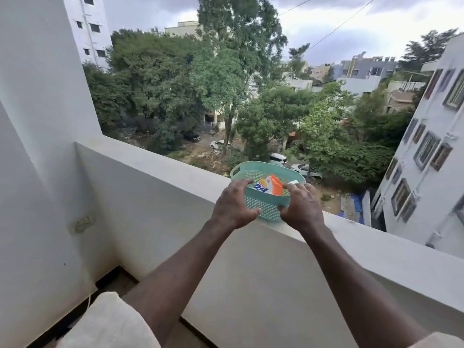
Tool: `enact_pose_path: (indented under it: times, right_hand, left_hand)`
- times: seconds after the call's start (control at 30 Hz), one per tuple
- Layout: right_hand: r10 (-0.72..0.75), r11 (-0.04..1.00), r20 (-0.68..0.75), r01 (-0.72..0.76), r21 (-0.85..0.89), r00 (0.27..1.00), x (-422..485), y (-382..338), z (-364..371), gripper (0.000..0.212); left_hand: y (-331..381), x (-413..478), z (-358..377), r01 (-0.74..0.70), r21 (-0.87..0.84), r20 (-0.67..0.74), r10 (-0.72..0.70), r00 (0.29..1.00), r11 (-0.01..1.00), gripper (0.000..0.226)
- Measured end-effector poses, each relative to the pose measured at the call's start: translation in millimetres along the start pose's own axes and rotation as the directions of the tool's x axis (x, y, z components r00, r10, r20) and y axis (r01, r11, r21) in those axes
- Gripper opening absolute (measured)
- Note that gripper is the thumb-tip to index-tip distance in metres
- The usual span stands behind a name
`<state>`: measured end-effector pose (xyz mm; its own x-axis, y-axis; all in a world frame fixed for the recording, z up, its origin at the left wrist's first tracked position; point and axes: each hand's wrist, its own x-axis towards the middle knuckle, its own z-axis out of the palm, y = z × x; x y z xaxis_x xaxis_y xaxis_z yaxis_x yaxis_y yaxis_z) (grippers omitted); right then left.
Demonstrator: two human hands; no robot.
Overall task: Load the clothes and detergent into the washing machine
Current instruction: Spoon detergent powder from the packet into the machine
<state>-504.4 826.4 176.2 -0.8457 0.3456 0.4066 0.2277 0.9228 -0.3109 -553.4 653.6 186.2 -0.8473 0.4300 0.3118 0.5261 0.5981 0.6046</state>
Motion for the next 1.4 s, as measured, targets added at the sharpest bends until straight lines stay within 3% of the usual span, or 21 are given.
enact_pose_path:
  times: [0.07,0.2,0.37,0.43,0.53,0.63,0.8,0.9,1.0,1.07,1.2,1.3,1.4]
  right_hand:
    - [-0.063,0.998,0.005,0.063,-0.022,0.998,6,9,7,0.043]
    - [-0.146,0.977,0.01,0.143,0.157,0.989,5,8,11,0.027]
    - [-0.225,0.942,0.006,0.216,0.257,0.974,-23,-17,15,0.017]
    - [-0.286,0.922,-0.011,0.278,0.271,0.958,-39,-30,18,0.017]
    - [-0.391,0.879,-0.064,0.393,0.271,0.918,-64,-49,24,0.02]
    - [-0.457,0.833,-0.068,0.454,0.316,0.887,-87,-70,32,0.021]
    - [-0.554,0.741,-0.006,0.497,0.451,0.833,-139,-121,52,0.01]
    - [-0.556,0.697,0.021,0.452,0.557,0.831,-161,-153,51,0.03]
    - [-0.483,0.694,-0.022,0.398,0.599,0.875,-173,-189,58,0.015]
    - [-0.441,0.739,0.064,0.321,0.593,0.895,-181,-210,68,0.013]
    - [-0.415,0.82,0.301,0.21,0.532,0.859,-202,-241,86,0.039]
    - [-0.329,0.885,0.381,0.142,0.443,0.864,-199,-240,80,0.045]
    - [-0.2,0.919,0.338,0.056,0.391,0.92,-170,-215,54,0.045]
  left_hand:
    - [-1,13,5,0.029,0.048,0.034,-0.03,0.999,0.998,0.085]
    - [-6,27,12,0.03,0.354,0.115,-0.075,0.99,0.935,0.084]
    - [-12,20,6,-0.304,0.58,0.182,0.243,0.953,0.756,0.085]
    - [-21,8,-6,-0.392,0.553,0.27,0.288,0.919,0.735,0.087]
    - [-47,-21,-31,-0.479,0.537,0.387,0.302,0.871,0.694,0.072]
    - [-76,-58,-57,-0.439,0.574,0.427,0.204,0.881,0.691,0.046]
    - [-119,-145,-97,-0.228,0.655,0.32,0.009,0.947,0.721,0.02]
    - [-136,-205,-115,-0.123,0.656,0.239,-0.05,0.97,0.745,0.015]
    - [-150,-263,-135,-0.058,0.662,0.202,-0.103,0.974,0.747,0.012]
    - [-158,-293,-146,-0.032,0.676,0.185,-0.128,0.974,0.736,0.008]
    - [-167,-332,-161,0.005,0.693,0.194,-0.194,0.962,0.721,0.01]
    - [-161,-325,-167,-0.065,0.689,0.222,-0.125,0.967,0.722,0.012]
    - [-146,-281,-161,-0.167,0.7,0.164,0.072,0.984,0.695,0.017]
